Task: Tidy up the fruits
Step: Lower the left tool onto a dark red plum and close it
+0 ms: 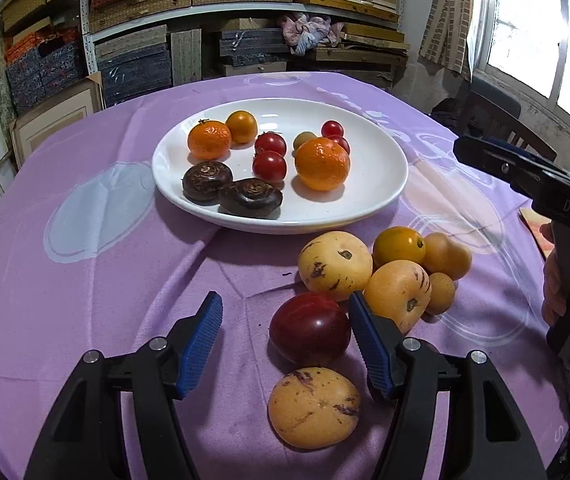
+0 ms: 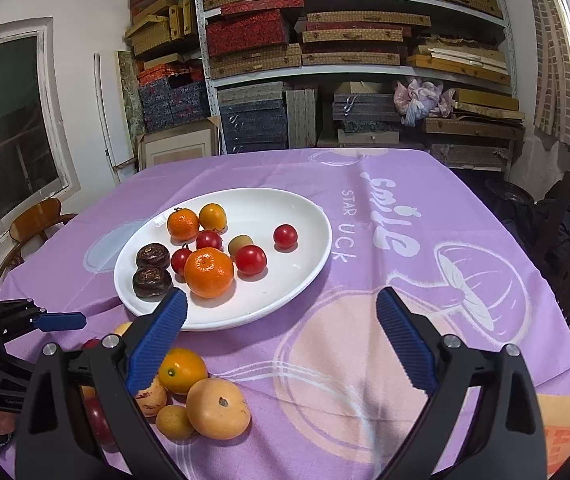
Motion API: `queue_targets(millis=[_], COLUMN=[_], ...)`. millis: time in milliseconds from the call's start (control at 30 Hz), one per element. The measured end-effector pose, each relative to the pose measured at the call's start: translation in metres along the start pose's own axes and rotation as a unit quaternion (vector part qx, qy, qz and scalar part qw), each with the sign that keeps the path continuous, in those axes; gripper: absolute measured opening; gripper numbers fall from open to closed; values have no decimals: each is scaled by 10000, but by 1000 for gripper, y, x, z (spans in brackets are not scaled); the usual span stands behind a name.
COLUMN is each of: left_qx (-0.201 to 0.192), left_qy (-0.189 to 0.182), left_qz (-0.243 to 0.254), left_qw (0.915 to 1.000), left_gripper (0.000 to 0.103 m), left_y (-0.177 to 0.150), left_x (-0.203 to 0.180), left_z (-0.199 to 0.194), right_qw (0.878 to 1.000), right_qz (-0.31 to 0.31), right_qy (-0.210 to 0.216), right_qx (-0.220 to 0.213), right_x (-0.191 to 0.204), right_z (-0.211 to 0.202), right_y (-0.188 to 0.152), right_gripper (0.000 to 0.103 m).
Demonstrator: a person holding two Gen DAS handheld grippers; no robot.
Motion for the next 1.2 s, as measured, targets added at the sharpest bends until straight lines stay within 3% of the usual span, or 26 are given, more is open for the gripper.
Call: queue_targets(millis=[167,333,400,767,867,900,1200], left_qx=[420,225,196,109,16,-16,-73], left_qy=[106,2,-61,79,7,10,235], left_qz=[-164,-409,-465,-447,-568,-600,-1094], left_qw=[9989,9989,9987,9989,9984,9982,9937], left_gripper=[66,63,54,53,46,41,41], left_y=[-5,-2,-1,5,6,7,3], left_x=[10,23,26,24,29,31,55], left_z=[17,8,7,23,20,18,9], right_qw=[10000,10000,10000,9997,9993,9991,9921], right_qz=[53,50,48,-49,-114,-149,-858], right_qy=[-1,-4,-5,98,237,289,570], right_qx=[12,16,16,205,251,272,718], right_x=[-2,-2,-2,3,7,9,39], right_z=[1,1,1,3,-6,-10,-26], right_y=[0,0,0,-8,-17,-21,-48], right_gripper=[94,94,94,94,94,94,93])
Point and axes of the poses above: each gripper's, at about its wrist camera, not at the fingertips, and z roughly the way its jaws point, x to its left, y to its top, the point moved 1 cm from there along z, roughly the way its jaws point, and after that the axes turned 6 degrees about -y, right-handed, at the moved point
